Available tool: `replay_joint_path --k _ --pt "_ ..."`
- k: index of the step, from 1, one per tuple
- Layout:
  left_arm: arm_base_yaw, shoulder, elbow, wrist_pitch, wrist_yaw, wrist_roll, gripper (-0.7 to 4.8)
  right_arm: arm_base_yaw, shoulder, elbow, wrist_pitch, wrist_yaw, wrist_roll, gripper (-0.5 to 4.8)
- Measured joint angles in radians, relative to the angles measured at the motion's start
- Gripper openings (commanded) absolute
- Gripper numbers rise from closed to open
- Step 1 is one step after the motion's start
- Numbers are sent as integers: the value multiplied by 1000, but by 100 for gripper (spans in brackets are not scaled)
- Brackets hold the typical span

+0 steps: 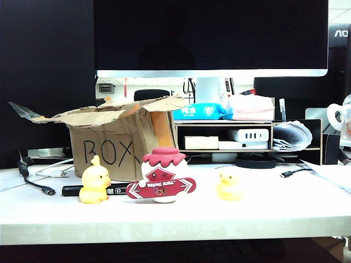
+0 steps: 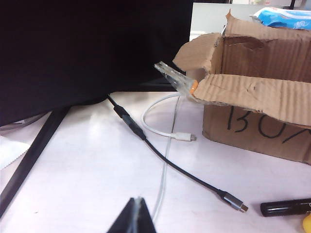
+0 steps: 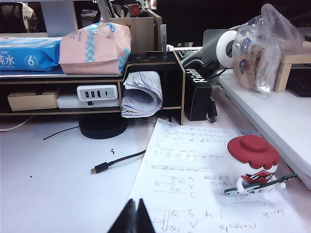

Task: Put the doll that is least similar in color compared to the others into the paper box.

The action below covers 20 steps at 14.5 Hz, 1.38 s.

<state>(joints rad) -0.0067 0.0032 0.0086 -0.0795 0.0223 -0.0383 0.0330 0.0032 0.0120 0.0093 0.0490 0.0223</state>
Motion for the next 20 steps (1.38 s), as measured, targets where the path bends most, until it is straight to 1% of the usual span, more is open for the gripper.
replay_joint_path --k 1,2,4,6,7,8,9,10,11,13,14,15,17,18,19,20 --pt "-23 0 0 0 -4 0 -5 0 0 0 0 0 0 -4" --pt "-218 0 0 0 -3 0 -5 0 0 0 0 0 0 -4" --pt "-409 11 0 1 -4 0 -5 0 0 0 0 -9 19 -4" --pt "-609 132 1 6 -4 0 -5 0 0 0 0 -28 58 -4" --pt "-653 176 0 5 0 0 -5 0 0 0 0 -36 60 -4" --pt "-692 229 0 -3 1 0 -5 0 0 0 0 -69 68 -4" --pt "-715 279 0 -5 0 0 -5 0 0 0 0 -117 92 -4" --pt "-716 315 0 -8 2 0 -5 0 0 0 -5 -145 142 -4" --pt "-711 319 0 -10 -1 0 -5 0 0 0 -19 -153 197 -4" --pt "-712 315 0 -3 0 0 -5 0 0 0 -47 -164 359 -5" --pt "-712 315 0 -5 0 0 -5 0 1 5 -60 -201 475 -5" --pt "-712 315 0 -5 0 0 -5 1 8 26 -89 -219 520 -5" --pt "-711 315 0 -5 0 0 -5 1 48 108 -143 -254 542 -5" --pt "-711 315 0 -5 0 0 -5 1 94 151 -174 -288 543 -5" --pt "-711 315 0 -5 0 0 -5 1 164 203 -207 -334 542 -5" --pt "-711 315 0 -5 0 0 -5 7 299 268 -225 -421 514 -5"
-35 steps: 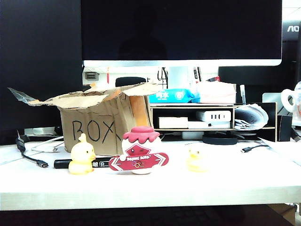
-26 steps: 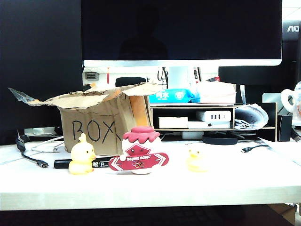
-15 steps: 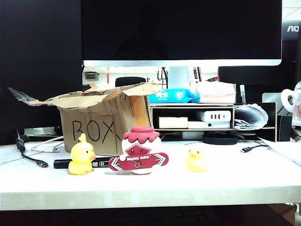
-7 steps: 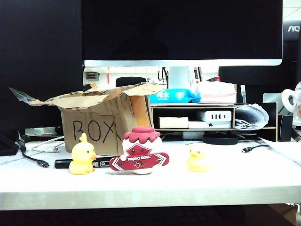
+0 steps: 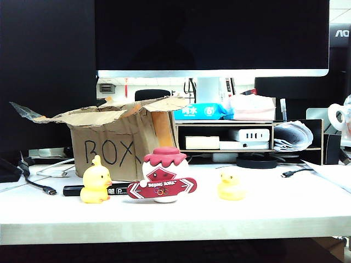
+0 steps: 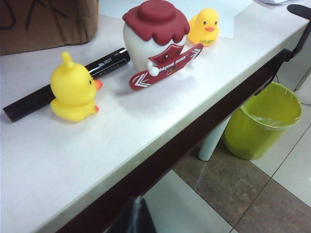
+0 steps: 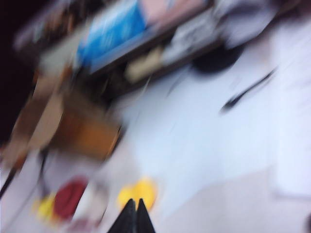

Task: Put the doll that is least similar in color compared to the others into the paper box.

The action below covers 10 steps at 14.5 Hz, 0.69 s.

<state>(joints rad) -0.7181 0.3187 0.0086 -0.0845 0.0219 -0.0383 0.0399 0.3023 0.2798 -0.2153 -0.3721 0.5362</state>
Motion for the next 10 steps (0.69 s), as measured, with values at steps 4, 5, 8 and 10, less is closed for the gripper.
replay_joint_path --k 4,5,8,10 --pt "0 0 0 0 0 0 -5 226 519 268 -150 -117 -222 -5" --pt "0 0 0 -1 0 0 -5 329 655 347 -189 -98 -296 -5" --pt "0 0 0 -1 0 0 -5 545 1004 591 -257 14 -453 104" --pt "0 0 0 -2 0 0 -5 616 1162 731 -280 78 -466 224"
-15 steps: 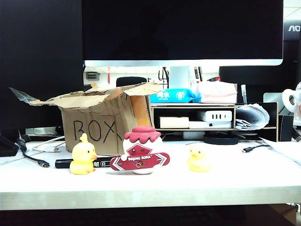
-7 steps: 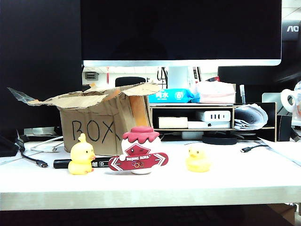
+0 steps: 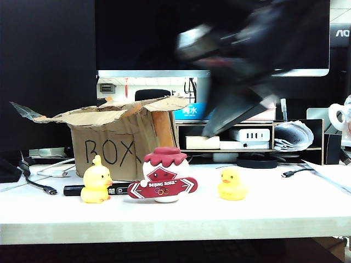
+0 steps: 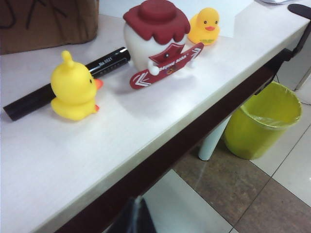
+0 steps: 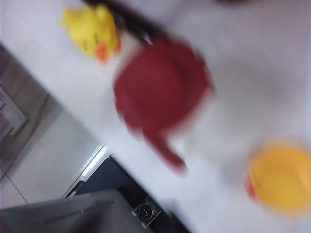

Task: Put the doll that is least similar in color compared to the others into the paper box.

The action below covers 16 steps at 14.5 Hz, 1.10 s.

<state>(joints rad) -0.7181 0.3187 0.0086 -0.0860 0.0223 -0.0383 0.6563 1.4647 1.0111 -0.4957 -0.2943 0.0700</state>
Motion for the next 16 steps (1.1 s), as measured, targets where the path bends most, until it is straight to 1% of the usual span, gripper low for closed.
replay_joint_path --k 1,2,3,5,8,10,14,16 --pt "0 0 0 0 0 0 -5 14 32 31 1 4 0 377" --pt "0 0 0 0 0 0 -5 34 57 58 8 6 -4 479" --pt "0 0 0 0 0 0 -5 45 88 80 38 6 -4 479" --pt "0 0 0 0 0 0 -5 52 124 107 45 24 -4 479" --pt "0 0 0 0 0 0 -5 50 163 108 66 69 -4 479" --pt "0 0 0 0 0 0 -5 56 201 109 115 92 -4 479" --pt "0 0 0 0 0 0 -5 72 267 109 177 120 -4 479" --pt "0 0 0 0 0 0 -5 73 284 109 177 120 -4 479"
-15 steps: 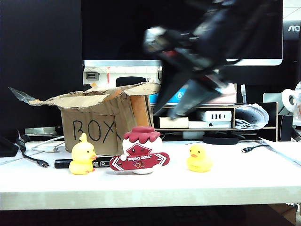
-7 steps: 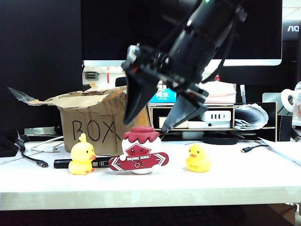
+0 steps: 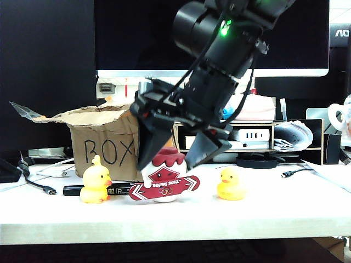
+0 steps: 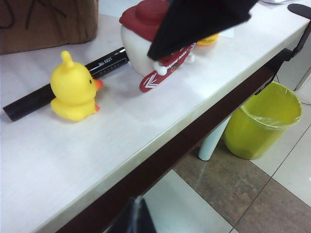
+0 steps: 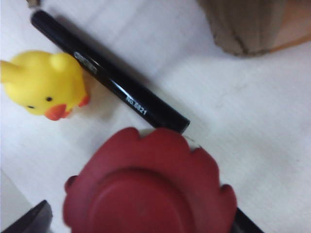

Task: Put the doll that is least similar in color compared to the others into the paper box.

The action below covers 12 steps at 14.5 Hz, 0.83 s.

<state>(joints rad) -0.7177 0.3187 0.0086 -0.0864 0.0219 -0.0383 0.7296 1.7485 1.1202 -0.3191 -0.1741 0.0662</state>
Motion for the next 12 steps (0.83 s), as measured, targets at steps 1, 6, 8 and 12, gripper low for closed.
replay_joint_path --k 1,6,8,12 --pt "0 0 0 0 0 0 -5 1 6 0 0 2 0 479" --pt "0 0 0 0 0 0 -5 1 8 0 22 8 9 123" --pt "0 0 0 0 0 0 -5 1 8 0 22 9 10 97" --pt "0 0 0 0 0 0 -5 1 8 0 22 9 11 92"
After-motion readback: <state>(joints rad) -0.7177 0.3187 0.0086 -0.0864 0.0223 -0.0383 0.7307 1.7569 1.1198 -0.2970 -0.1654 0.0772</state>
